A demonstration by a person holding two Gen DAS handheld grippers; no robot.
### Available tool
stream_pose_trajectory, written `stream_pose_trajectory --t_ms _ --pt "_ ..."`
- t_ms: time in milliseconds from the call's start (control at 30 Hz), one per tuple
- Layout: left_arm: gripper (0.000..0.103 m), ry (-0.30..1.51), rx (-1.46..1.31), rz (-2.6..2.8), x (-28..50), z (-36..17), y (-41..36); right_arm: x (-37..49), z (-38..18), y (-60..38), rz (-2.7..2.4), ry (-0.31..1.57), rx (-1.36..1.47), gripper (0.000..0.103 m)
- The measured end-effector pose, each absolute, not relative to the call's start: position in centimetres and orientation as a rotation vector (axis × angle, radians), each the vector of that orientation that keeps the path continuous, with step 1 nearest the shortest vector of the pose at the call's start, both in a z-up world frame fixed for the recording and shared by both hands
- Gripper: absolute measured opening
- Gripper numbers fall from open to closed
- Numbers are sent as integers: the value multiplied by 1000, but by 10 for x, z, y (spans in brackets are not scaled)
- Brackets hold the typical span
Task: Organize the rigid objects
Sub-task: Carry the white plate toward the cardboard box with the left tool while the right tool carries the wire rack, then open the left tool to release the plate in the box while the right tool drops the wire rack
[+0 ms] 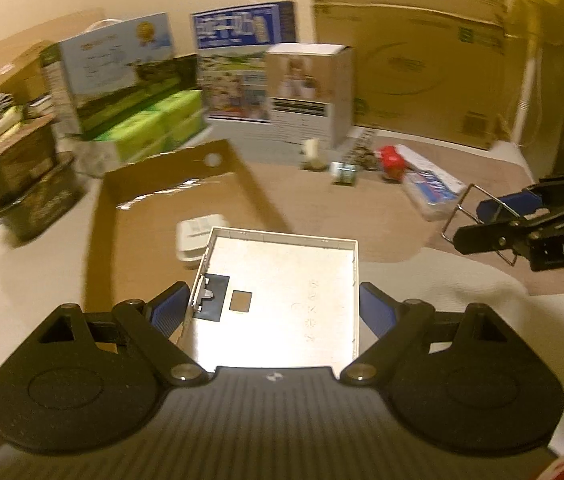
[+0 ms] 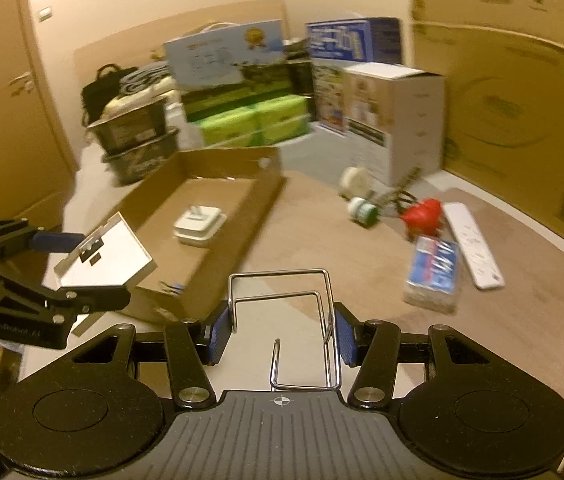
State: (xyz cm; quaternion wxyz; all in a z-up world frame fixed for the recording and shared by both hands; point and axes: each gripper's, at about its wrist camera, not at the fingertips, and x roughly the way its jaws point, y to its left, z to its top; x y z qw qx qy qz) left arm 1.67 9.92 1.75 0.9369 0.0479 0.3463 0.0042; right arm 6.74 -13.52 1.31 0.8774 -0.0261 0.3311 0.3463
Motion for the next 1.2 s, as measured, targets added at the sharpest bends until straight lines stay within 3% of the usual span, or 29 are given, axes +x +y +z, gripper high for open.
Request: stream_pose_trajectory --t_ms 500,1200 --pt "88 718 88 107 27 16 171 91 14 -43 837 711 -85 53" --pt "89 745 84 114 60 -11 199 127 -5 8 827 745 -65 53"
